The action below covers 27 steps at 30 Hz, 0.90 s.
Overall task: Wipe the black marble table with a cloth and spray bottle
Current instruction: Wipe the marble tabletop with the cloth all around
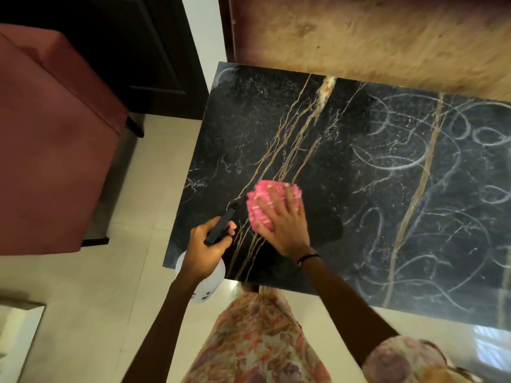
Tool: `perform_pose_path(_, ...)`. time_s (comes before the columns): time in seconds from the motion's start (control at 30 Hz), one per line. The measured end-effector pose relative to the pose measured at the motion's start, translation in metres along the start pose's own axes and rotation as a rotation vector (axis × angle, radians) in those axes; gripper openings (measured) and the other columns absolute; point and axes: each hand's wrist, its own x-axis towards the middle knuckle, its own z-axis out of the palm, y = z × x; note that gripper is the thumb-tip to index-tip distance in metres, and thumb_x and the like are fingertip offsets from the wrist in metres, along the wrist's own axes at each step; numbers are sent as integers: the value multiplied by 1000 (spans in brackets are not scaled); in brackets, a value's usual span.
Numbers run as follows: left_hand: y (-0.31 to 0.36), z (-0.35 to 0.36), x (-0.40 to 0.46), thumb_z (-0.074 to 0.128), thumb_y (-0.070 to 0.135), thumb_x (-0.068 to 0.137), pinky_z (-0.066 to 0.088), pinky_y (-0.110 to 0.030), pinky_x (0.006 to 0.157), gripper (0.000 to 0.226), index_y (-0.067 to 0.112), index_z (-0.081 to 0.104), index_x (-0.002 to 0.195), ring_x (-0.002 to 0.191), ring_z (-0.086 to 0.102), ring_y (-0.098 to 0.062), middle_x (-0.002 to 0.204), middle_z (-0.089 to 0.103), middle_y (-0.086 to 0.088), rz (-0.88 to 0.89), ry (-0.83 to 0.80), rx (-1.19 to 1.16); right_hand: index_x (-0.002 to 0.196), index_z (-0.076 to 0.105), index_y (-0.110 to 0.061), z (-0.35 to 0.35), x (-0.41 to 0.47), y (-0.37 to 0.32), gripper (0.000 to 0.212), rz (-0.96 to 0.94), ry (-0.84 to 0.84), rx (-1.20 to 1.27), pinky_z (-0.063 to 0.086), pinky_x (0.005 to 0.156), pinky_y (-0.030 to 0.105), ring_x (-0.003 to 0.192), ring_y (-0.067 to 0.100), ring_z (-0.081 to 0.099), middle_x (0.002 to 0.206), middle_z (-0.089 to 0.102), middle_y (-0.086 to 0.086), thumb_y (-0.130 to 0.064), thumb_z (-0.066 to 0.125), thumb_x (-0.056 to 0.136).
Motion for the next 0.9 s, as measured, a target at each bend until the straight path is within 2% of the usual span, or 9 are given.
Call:
perform_pose_path(0.1, -7, -7, -7, 56, -10, 82, 38, -7, 50, 22, 11, 64, 81, 46, 51, -2, 68, 62, 5, -2, 13, -7, 146, 28, -36, 14, -42, -36, 61, -181, -25, 37, 16, 113, 63, 146, 37, 9, 155, 29, 5, -64, 29, 92)
perform_pose_path(0.2, -8, -12, -13, 51, -15, 83, 40, -6, 49, 29, 11, 63, 80, 46, 54, 2, 64, 65, 13, -17, 14, -6, 150, 16, -39, 24, -96, -20, 63, -277, -76, -23, 9, 114, 59, 147, 35, 7, 158, 23, 3, -64, 28, 93)
perform_pose_path(0.37, -6, -19, -24, 51, -13, 84, 42, -6, 48, 29, 13, 63, 84, 48, 56, 3, 62, 65, 18, -40, 26, -22, 149, 25, -33, 7, -112, 42, 63, -127, -36, -42, 20, 112, 59, 146, 35, 7, 156, 26, 6, -65, 21, 94)
perform_pose_path(0.43, -7, -23, -28, 51, -12, 84, 42, -6, 50, 28, 13, 64, 84, 49, 56, 3, 64, 65, 17, -47, 34, -32, 149, 20, -35, 2, -89, 35, 64, 17, -40, -12, 20, 113, 61, 147, 36, 7, 158, 21, 4, -65, 21, 93)
perform_pose_path(0.5, -8, -23, -32, 52, -12, 84, 42, -6, 51, 26, 11, 64, 85, 49, 56, 2, 64, 66, 17, -51, 41, -36, 150, 20, -36, 2, -64, 10, 65, 110, -46, 8, 13, 115, 63, 146, 38, 8, 159, 19, 4, -67, 19, 92)
perform_pose_path(0.57, -8, -23, -36, 52, -12, 84, 43, -7, 49, 23, 7, 64, 86, 48, 56, 2, 62, 65, 16, -51, 45, -37, 149, 21, -36, 7, -49, -22, 67, 84, -50, 13, 10, 114, 64, 145, 39, 8, 159, 19, 5, -68, 19, 91)
perform_pose_path(0.7, -7, -21, -38, 51, -12, 85, 40, -8, 47, 19, 3, 63, 88, 45, 53, 1, 53, 61, 16, -43, 34, -25, 146, 30, -35, 19, -68, -63, 60, -112, -52, 35, 19, 113, 63, 146, 35, 10, 156, 27, 5, -64, 25, 94)
perform_pose_path(0.8, -7, -17, -36, 50, -13, 84, 36, -10, 43, 21, 4, 63, 85, 40, 48, -2, 52, 60, 13, -42, 36, -14, 148, 25, -38, 26, -107, -44, 60, -190, -69, 5, 9, 114, 57, 147, 32, 4, 157, 26, 3, -64, 19, 94)
perform_pose_path(0.9, -5, -10, -34, 51, -12, 84, 38, -8, 46, 27, 12, 64, 83, 44, 52, -1, 58, 63, 14, -47, -1, 13, 150, 22, -37, 26, -139, 9, 63, -143, -34, -42, 10, 114, 57, 147, 33, 4, 157, 24, 4, -65, 25, 93)
